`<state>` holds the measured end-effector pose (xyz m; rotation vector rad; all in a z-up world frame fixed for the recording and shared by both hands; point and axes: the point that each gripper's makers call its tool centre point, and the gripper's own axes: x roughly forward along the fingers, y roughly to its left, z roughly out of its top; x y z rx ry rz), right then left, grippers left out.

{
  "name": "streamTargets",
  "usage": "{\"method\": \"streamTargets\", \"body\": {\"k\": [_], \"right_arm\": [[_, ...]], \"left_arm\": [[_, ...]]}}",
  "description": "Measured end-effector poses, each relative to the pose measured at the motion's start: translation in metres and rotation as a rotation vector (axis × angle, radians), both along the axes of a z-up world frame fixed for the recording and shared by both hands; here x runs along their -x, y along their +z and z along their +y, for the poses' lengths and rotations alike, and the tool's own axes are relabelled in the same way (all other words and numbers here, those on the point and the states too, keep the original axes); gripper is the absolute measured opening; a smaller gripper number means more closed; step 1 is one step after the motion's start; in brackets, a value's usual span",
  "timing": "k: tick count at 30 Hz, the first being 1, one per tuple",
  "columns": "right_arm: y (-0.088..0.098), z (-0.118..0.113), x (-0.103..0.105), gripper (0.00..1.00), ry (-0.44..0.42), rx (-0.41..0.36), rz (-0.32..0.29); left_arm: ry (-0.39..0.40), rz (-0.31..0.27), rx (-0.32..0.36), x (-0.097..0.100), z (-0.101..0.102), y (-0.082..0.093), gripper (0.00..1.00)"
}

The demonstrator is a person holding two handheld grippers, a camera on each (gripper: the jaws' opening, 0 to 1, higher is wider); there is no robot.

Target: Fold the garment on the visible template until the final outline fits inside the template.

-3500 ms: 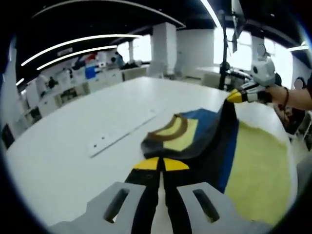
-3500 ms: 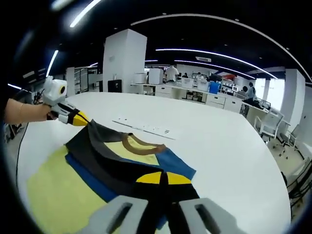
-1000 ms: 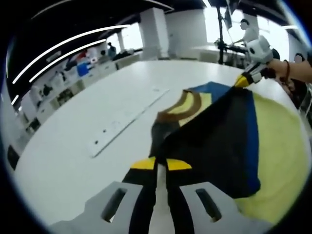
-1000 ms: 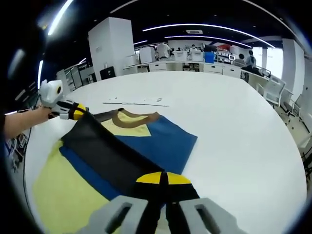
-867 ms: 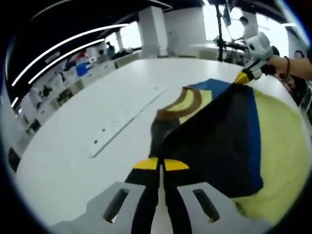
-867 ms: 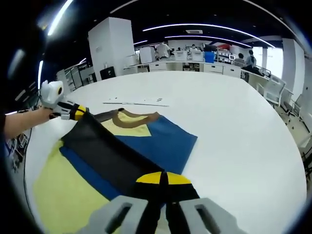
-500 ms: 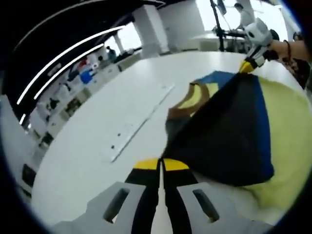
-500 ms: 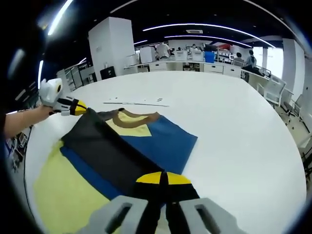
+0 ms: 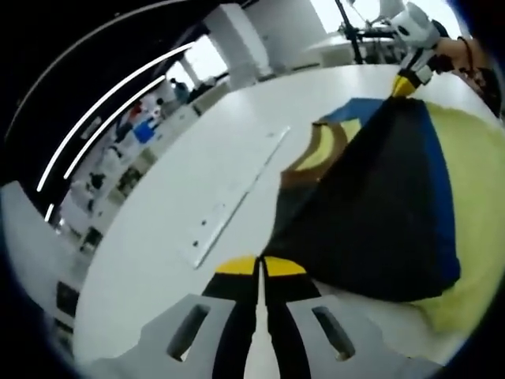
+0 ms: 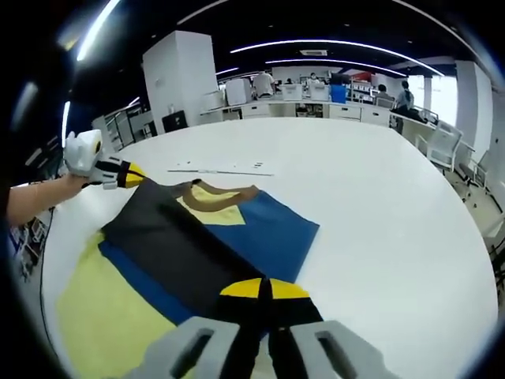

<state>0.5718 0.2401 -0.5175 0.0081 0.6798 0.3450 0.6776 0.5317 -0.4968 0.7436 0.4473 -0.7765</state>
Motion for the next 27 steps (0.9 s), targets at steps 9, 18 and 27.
{"method": "streamTargets", "body": {"k": [9, 18, 27], "right_arm": [[0.005, 0.002, -0.001, 0.08, -0.021, -0.032, -0.004], [0.017, 0.003, 0.010, 0.25, 0.009, -0.021, -0.007], [0.024, 0.014, 0.038, 0.33, 0.095, 0.012, 0.021]], "left_arm": [[0.087, 0.018, 0.092, 0.004, 0.011, 0.013, 0.16], [0.106, 0.071, 0.239, 0.031, 0.003, 0.029, 0.46], [0.080, 0.130, 0.329, 0.072, -0.010, 0.028, 0.59]]}}
